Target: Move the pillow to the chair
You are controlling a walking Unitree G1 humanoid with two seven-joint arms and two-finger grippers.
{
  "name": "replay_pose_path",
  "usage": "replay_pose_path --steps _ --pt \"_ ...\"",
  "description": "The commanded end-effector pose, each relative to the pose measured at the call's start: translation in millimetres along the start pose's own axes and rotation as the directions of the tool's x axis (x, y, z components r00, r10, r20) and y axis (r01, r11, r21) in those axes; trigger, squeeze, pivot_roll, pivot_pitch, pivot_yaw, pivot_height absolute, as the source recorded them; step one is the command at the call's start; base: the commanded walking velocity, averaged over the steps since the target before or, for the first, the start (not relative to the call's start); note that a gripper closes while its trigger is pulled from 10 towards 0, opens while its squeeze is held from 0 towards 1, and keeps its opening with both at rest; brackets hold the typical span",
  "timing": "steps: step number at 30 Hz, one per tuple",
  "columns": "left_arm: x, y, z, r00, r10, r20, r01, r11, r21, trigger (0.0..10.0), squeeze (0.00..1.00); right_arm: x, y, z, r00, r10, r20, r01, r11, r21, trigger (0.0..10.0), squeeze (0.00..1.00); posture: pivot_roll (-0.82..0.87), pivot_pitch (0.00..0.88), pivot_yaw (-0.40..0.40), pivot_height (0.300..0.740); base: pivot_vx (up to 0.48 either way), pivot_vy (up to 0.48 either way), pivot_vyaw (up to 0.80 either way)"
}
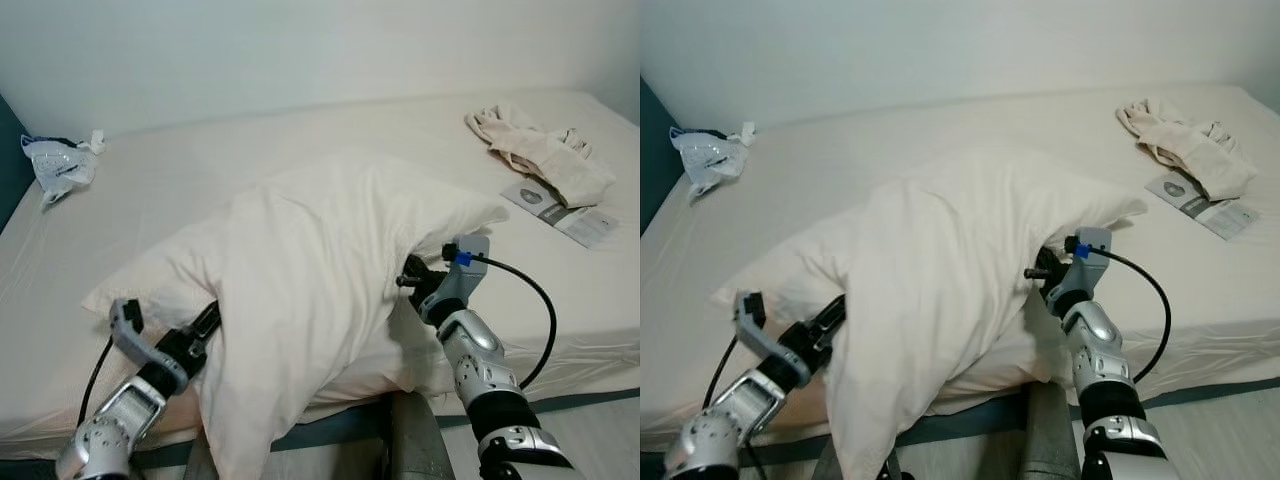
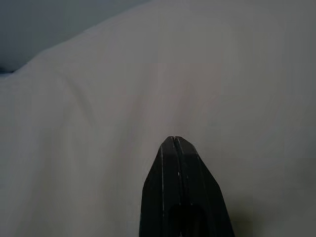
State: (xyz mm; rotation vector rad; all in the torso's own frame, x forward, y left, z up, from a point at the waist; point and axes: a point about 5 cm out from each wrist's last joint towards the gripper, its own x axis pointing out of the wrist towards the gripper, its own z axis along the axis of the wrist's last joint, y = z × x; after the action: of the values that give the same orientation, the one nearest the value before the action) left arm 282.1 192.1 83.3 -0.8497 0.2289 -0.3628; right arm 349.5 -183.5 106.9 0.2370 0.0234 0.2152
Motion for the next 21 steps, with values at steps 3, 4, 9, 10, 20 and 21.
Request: replay_pose_path --steps 3,4,9,10,20,21 --pt "11.5 -10.6 -13.2 0.996 -0.034 -0.088 0.042 0.995 0.093 10.0 0.0 1.5 5.8 -5.9 0.999 0.02 -0.028 -0.02 1.0 0.005 10.0 0.0 -0.06 0.159 0.04 0.587 0.0 0.0 0.0" --pt "13.5 -12.3 -16.4 0.994 -0.037 -0.1 0.049 0.992 0.12 10.0 0.0 1.4 6.1 -6.1 0.999 0.021 -0.028 -0.021 1.0 0.005 10.0 0.0 -0.06 0.159 0.04 0.587 0.0 0.0 0.0" --pt "27.7 -15.2 -29.0 0.995 0.039 -0.097 -0.008 0.954 0.299 1.4 0.0 1.5 7.5 -6.8 0.999 0.023 -0.028 -0.023 1.0 0.007 10.0 0.0 -0.06 0.162 0.039 0.587 0.0 0.0 0.0" --pt "31.0 -16.2 -30.1 0.995 0.05 -0.087 -0.02 0.948 0.318 0.0 0.0 1.7 8.2 -7.0 0.999 0.024 -0.028 -0.024 1.0 0.007 10.0 0.0 -0.06 0.164 0.041 0.587 0.0 0.0 0.0" --pt "35.3 -16.2 -20.7 0.998 0.04 -0.041 -0.029 0.968 0.249 0.0 0.0 1.8 8.6 -6.4 0.999 0.024 -0.024 -0.023 1.0 0.007 10.0 0.0 -0.06 0.166 0.044 0.587 0.0 0.0 0.0" --pt "35.0 -14.8 -17.5 0.999 0.037 -0.036 -0.027 0.968 0.248 0.0 0.0 1.8 8.7 -6.5 0.999 0.024 -0.024 -0.024 1.0 0.007 10.0 0.0 -0.06 0.164 0.044 0.587 0.0 0.0 0.0"
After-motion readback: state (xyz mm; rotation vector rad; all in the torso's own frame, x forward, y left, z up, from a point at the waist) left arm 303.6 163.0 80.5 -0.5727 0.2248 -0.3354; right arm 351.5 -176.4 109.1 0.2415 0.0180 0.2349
